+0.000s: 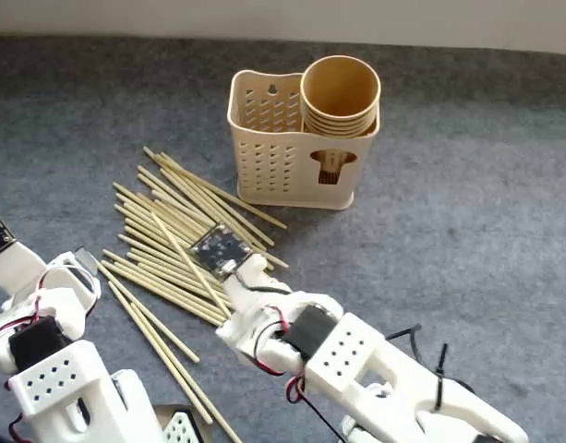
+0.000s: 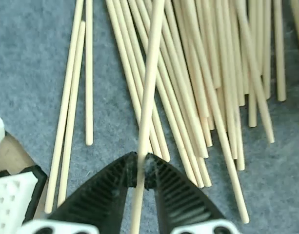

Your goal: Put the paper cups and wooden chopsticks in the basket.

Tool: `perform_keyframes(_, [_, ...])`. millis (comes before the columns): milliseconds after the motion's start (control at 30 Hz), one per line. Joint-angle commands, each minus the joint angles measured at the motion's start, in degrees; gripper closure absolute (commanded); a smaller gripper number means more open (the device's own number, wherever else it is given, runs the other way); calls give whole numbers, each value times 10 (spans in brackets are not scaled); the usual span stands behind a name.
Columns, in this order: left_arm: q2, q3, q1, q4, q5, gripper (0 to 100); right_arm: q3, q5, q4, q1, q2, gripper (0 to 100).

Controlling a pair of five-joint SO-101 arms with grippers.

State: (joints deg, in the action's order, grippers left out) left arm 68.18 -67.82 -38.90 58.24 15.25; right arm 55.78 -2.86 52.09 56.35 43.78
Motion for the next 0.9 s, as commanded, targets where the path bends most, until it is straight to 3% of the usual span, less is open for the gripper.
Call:
perform_keyframes(0, [3,3,0,-7,10,772,2,5,1,-28,80,993])
perform_keyframes(233, [5,3,0,-6,11,772,3,4,-25,-87,225,993])
perform_keyframes(467, [5,3,0,-6,11,772,51,9,-195,-108,331,993])
perform_keyframes(867, [7,-5,0,-10,11,772,52,9,-500,-217,304,993])
